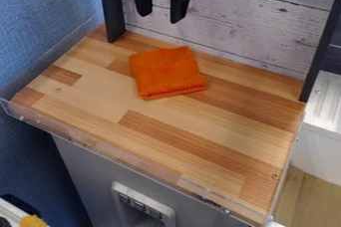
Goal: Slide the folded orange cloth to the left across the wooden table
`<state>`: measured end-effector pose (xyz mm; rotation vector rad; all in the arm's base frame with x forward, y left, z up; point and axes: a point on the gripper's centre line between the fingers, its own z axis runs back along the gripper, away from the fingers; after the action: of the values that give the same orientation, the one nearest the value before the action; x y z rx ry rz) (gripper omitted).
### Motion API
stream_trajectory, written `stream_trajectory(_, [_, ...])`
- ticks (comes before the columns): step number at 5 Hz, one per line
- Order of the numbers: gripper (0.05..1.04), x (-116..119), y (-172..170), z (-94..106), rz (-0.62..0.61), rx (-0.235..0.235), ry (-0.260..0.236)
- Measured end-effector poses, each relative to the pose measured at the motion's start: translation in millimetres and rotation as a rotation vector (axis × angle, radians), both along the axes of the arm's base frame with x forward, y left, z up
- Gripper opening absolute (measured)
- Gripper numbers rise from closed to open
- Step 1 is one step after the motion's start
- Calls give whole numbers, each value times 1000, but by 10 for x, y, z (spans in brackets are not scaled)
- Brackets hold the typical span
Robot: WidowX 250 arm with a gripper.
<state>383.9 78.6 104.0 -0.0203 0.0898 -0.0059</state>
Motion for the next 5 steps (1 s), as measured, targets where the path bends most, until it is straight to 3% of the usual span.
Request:
stream_trajectory(2, [996, -110, -123, -163, 85, 7, 23])
stream_trajectory(3, [997, -180, -235, -50, 125, 23, -46])
stream_trajectory(4, [957, -262, -256, -72, 173, 31, -94])
stream_trajectory(5, [700, -342, -268, -172, 212, 34, -123])
